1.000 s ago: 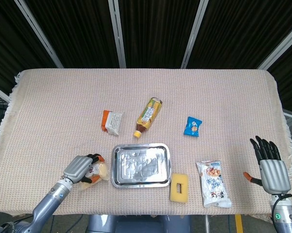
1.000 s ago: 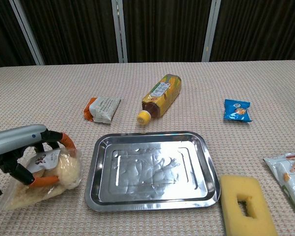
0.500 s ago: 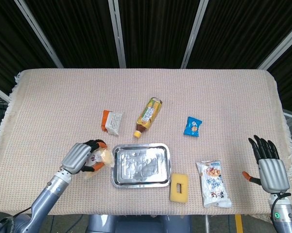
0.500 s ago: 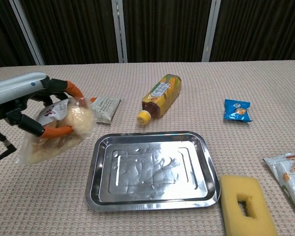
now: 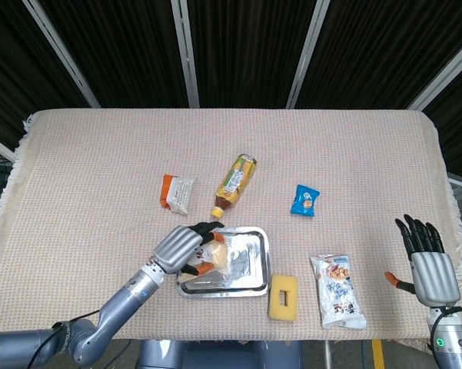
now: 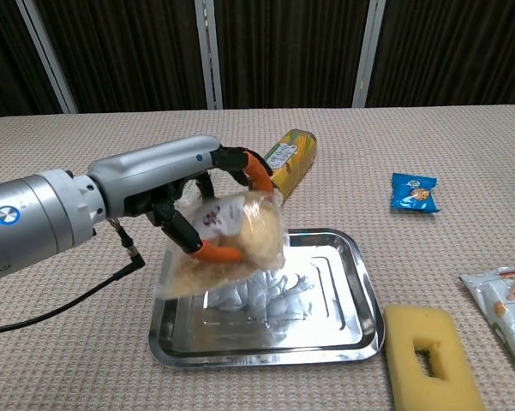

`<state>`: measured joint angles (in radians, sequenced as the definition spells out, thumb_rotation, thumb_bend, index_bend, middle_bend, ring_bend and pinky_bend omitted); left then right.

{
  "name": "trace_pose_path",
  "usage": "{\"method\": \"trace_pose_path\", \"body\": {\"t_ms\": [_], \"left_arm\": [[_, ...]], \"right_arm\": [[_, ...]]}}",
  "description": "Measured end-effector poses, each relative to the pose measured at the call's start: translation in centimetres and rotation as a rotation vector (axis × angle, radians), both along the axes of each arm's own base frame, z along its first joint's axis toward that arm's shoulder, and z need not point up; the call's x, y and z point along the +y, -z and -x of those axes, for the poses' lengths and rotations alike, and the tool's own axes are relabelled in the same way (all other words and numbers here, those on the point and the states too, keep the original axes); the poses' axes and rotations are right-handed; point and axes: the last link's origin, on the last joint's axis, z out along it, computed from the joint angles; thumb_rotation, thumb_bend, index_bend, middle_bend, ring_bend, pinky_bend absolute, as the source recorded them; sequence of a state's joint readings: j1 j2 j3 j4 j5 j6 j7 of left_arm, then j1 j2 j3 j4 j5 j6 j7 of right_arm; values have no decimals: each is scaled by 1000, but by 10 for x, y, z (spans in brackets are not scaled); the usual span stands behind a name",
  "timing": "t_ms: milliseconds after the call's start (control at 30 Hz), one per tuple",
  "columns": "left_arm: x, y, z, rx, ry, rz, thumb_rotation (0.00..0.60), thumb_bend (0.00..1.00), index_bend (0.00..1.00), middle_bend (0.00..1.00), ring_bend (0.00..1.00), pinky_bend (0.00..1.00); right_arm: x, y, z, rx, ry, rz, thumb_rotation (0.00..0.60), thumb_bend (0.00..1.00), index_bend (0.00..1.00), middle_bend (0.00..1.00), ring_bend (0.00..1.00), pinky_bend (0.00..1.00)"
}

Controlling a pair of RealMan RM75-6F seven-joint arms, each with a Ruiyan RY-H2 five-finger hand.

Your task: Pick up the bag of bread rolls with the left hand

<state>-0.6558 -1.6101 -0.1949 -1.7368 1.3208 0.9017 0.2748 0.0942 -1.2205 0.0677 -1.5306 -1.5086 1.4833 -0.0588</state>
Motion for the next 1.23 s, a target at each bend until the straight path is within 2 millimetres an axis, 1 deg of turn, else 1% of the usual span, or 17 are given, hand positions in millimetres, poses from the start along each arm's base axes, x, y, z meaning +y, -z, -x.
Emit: {"method": "trace_pose_path", "body": {"t_ms": [33, 133, 233, 300, 333, 400, 500, 600, 633, 667, 733, 833, 933, 1000, 1033, 1133, 1233], "left_arm": [[-1, 2, -2, 11, 11, 6, 577, 0, 0, 0, 0, 3], [-2, 4, -4, 36, 37, -7, 570, 0, 0, 0, 0, 0], [-3, 0, -4, 34, 43, -40, 570, 5, 8, 0, 0, 0], [-1, -5, -1, 30, 43, -75, 573, 34, 53, 0, 0, 0], [0, -9, 2, 27, 40, -104, 573, 68, 102, 0, 0, 0], [1, -17, 8, 22, 29, -152, 571, 113, 164, 0, 0, 0], [1, -35, 26, 12, -8, -240, 571, 138, 209, 0, 0, 0], [-2, -58, 54, 33, -59, -325, 574, 144, 227, 0, 0, 0], [-5, -71, 70, 58, -85, -360, 573, 144, 226, 0, 0, 0], [-6, -76, 76, 69, -97, -373, 571, 144, 225, 0, 0, 0], [-15, -94, 100, 100, -144, -411, 574, 144, 223, 0, 0, 0], [-33, -115, 129, 108, -216, -446, 573, 145, 222, 0, 0, 0], [-54, -131, 152, 94, -277, -481, 574, 145, 221, 0, 0, 0], [-68, -140, 165, 98, -306, -495, 576, 145, 222, 0, 0, 0], [-78, -146, 174, 109, -323, -496, 574, 145, 222, 0, 0, 0], [-102, -160, 190, 135, -357, -504, 573, 144, 221, 0, 0, 0], [-116, -169, 199, 142, -379, -524, 572, 145, 222, 0, 0, 0]], "right_arm": [[0, 0, 0, 0, 0, 1, 600, 0, 10, 0, 0, 0], [1, -1, 1, 2, -1, 5, 600, 0, 10, 0, 0, 0], [1, -3, 1, 2, 2, 10, 600, 0, 10, 0, 0, 0], [2, -5, 2, 1, 5, 14, 600, 0, 10, 0, 0, 0], [1, -5, 2, 1, 6, 14, 600, 0, 11, 0, 0, 0], [1, -4, 3, -1, 5, 12, 600, 0, 10, 0, 0, 0], [0, -3, 2, -2, 0, 9, 600, 0, 10, 0, 0, 0], [-2, -2, 1, -4, -7, 5, 600, 0, 10, 0, 0, 0], [-3, -2, 0, -5, -10, 4, 600, 0, 10, 0, 0, 0], [-4, -1, 0, -6, -13, 2, 600, 0, 10, 0, 0, 0], [-5, 0, -1, -7, -16, -1, 600, 0, 10, 0, 0, 0], [-7, 1, -1, -7, -21, -6, 600, 0, 10, 0, 0, 0], [-8, 2, -2, -8, -28, -7, 600, 0, 10, 0, 0, 0], [-8, 2, -3, -8, -32, -7, 600, 0, 10, 0, 0, 0], [-8, 2, -3, -8, -32, -7, 600, 0, 10, 0, 0, 0], [-9, 2, -3, -7, -33, -8, 600, 0, 10, 0, 0, 0], [-10, 3, -5, -7, -38, -9, 600, 0, 10, 0, 0, 0]]}}
